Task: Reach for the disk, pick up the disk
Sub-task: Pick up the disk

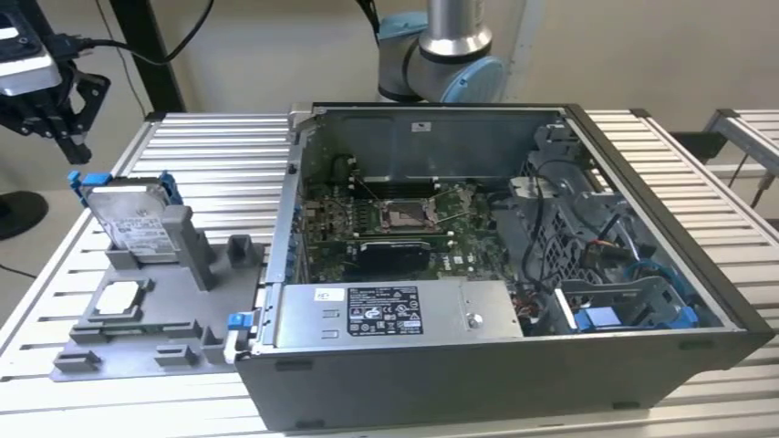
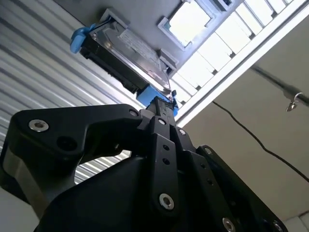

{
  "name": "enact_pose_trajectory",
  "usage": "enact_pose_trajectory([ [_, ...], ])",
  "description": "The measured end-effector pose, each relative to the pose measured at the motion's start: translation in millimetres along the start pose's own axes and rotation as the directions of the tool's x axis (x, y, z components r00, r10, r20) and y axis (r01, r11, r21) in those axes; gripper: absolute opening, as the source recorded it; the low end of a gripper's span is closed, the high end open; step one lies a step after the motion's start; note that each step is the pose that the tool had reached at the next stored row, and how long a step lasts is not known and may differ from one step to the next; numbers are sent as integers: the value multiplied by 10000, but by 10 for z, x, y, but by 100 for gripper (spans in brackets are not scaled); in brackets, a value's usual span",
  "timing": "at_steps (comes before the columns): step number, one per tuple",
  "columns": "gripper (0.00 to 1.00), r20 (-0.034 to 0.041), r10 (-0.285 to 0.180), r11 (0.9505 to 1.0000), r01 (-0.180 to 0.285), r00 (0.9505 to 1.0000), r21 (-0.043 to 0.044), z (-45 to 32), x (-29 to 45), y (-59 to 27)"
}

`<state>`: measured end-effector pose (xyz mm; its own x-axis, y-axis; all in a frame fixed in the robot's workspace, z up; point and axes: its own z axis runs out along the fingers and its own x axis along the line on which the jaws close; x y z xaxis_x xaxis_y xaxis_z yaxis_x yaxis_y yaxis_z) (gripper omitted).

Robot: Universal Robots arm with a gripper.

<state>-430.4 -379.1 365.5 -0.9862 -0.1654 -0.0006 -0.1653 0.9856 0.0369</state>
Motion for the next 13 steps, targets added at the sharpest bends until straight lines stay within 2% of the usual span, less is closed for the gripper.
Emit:
enact_pose_trajectory([
  [3, 0, -20, -534, 9986, 534, 9986, 0, 0, 0, 0],
  [7, 0, -45, -1204, 9927, 1204, 9927, -3, 0, 0, 0],
  [10, 0, -64, -1710, 9853, 1710, 9852, -5, 0, 0, 0],
  [13, 0, -82, -2207, 9753, 2207, 9753, -9, 0, 0, 0],
])
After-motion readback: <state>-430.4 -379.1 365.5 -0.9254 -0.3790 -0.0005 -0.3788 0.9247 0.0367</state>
